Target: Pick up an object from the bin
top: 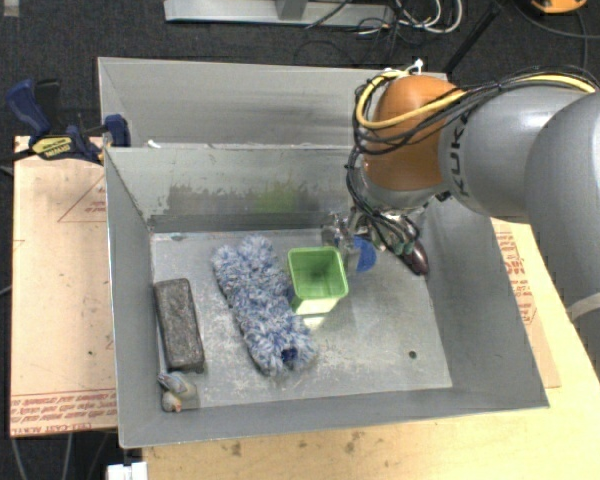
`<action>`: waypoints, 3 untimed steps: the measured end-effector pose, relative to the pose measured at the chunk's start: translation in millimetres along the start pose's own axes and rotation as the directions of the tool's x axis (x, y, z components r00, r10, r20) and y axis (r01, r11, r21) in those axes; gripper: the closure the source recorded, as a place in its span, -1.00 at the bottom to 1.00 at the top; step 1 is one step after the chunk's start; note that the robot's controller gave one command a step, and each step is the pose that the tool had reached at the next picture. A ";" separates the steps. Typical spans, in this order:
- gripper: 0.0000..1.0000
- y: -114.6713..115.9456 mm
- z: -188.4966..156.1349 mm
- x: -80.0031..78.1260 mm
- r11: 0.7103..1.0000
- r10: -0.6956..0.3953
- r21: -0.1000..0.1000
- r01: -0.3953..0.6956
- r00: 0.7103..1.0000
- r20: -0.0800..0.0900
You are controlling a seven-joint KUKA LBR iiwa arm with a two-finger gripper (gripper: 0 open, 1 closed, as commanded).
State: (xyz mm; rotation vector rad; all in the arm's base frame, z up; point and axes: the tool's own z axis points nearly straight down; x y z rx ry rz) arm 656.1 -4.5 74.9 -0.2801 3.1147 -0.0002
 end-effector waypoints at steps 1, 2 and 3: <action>1.00 0.0 0.0 0.0 1.000 0.000 0.000 0.000 1.000 0.000; 1.00 -4.8 -123.7 7.1 1.000 0.012 -0.001 -0.012 1.000 -0.010; 1.00 -4.8 -123.5 7.2 1.000 0.012 -0.001 -0.012 1.000 -0.010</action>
Offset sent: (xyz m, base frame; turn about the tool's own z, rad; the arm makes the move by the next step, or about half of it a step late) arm -0.0088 -0.0069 0.1232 0.0121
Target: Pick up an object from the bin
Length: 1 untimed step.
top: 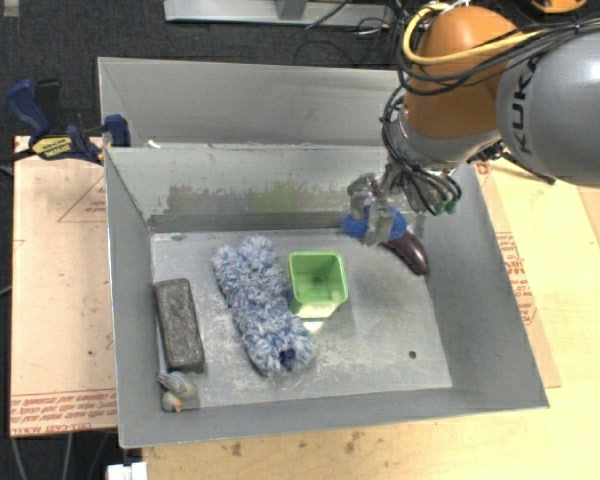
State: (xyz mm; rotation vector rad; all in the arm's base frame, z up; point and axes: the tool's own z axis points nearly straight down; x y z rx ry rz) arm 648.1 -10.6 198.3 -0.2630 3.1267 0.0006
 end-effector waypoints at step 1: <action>1.00 -4.1 -49.4 9.8 1.000 0.000 -0.001 0.000 1.000 -0.007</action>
Offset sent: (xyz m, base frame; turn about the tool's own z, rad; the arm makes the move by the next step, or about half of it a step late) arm 0.0005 0.0012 0.0773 -0.0177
